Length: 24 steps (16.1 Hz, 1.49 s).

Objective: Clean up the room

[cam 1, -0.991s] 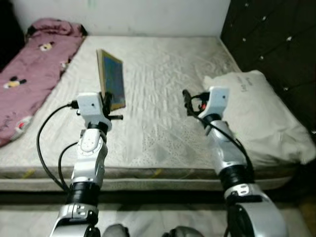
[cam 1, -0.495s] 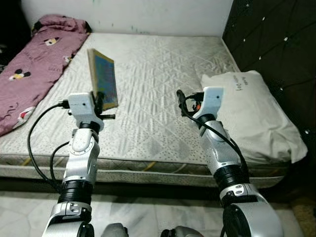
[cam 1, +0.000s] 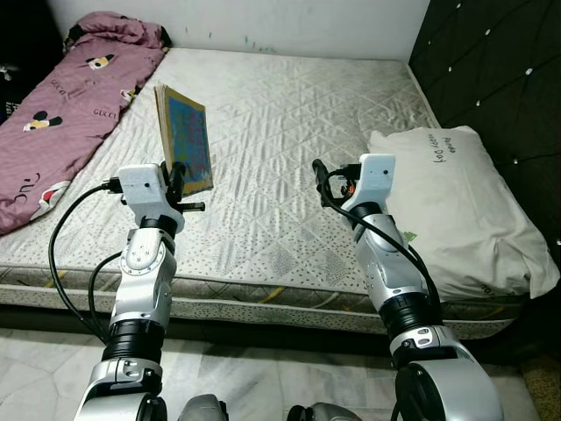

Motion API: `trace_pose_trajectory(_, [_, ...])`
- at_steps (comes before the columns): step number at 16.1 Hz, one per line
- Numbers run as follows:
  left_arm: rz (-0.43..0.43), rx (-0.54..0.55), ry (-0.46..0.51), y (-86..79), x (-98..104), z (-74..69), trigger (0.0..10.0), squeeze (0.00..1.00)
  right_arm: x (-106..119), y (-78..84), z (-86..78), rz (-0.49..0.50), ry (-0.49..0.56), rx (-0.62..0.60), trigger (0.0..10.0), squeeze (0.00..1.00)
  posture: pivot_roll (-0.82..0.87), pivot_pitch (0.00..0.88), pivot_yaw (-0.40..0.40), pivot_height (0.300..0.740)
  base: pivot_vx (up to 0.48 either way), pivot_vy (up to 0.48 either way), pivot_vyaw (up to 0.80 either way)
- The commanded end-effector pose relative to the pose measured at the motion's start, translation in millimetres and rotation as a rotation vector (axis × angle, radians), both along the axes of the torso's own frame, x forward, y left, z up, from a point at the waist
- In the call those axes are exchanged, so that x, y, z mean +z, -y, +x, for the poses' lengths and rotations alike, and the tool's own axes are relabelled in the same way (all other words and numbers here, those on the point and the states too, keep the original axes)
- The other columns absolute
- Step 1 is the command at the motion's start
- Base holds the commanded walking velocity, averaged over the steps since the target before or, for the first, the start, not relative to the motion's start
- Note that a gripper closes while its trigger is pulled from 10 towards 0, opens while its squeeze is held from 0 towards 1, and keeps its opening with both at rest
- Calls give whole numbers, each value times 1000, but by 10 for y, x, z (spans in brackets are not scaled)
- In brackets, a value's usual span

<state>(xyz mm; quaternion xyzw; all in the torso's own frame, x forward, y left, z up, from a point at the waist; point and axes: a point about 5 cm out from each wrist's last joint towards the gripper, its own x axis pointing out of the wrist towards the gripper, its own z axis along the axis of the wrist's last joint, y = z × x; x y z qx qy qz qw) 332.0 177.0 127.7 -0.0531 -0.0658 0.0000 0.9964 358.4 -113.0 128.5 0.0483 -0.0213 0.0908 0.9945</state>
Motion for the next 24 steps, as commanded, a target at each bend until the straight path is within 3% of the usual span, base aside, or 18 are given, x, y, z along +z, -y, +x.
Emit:
trace_pose_trajectory(1, [5, -17, 67, 15, 130, 11, 10000, 0, 36, -10, 23, -4, 3, 4, 10000, 0, -71, 0, -30, 740, 277, 0, -606])
trace_pose_trajectory(16, [4, -47, 61, 55, 117, 7, 10000, 0, 31, -7, 22, -1, 2, -7, 10000, 0, -71, 0, -26, 740, 366, 0, -78])
trace_pose_trajectory(20, [12, -43, 42, 107, 85, 12, 10000, 0, 28, -6, 25, 1, -2, -10, 10000, 0, -71, 0, -26, 740, 0, 0, 0])
trace_pose_trajectory(24, [11, -56, 49, 113, 108, 16, 10000, 0, 26, 1, 24, 1, -4, -10, 10000, 0, -72, 0, -25, 740, 0, -75, -800])
